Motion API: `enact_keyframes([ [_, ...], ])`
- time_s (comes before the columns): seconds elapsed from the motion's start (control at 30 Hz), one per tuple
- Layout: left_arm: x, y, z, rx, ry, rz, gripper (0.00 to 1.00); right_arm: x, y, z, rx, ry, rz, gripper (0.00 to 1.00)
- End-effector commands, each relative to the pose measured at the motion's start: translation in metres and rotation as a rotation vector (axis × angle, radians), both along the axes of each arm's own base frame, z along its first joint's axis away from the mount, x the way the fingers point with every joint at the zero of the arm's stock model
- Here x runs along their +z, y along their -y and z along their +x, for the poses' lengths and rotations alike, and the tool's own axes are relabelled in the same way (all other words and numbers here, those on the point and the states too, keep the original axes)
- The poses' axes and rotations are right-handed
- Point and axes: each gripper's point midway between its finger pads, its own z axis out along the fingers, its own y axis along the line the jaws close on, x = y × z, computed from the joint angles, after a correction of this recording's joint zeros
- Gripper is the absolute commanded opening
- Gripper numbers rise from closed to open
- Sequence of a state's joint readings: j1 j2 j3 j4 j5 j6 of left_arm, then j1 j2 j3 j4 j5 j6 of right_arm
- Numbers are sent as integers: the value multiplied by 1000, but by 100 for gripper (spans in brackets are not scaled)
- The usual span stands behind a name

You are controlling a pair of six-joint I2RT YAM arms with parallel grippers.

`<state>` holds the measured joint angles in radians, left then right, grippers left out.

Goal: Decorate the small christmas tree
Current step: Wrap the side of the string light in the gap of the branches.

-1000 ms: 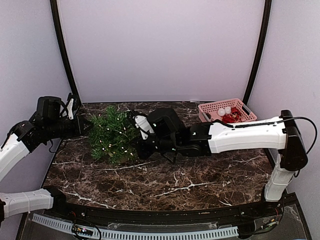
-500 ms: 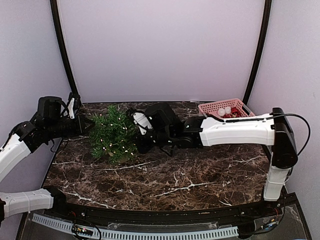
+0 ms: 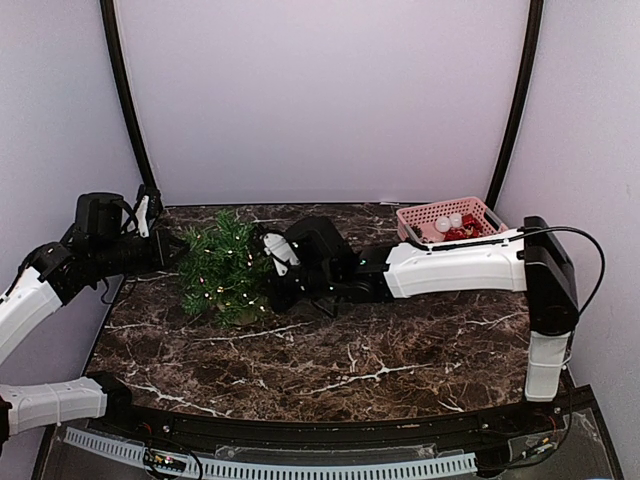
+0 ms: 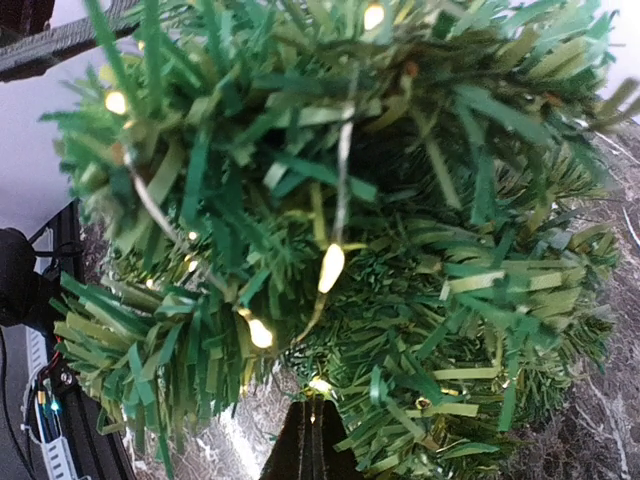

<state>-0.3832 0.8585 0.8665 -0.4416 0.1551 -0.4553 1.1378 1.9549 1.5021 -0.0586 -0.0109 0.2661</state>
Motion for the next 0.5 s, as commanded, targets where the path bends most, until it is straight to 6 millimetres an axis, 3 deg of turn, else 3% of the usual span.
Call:
enact_keyframes([
  [0.0,-2,0,1,-8,9,5,0,13,0,19,-81,8,94,0],
  [0.2,0,-1,1,-12,24,15,0,28,12,31,-161,-16,175,0],
  [0.47,1,3,1,-34,35,9,0,17,6,30,-148,-84,212,0],
])
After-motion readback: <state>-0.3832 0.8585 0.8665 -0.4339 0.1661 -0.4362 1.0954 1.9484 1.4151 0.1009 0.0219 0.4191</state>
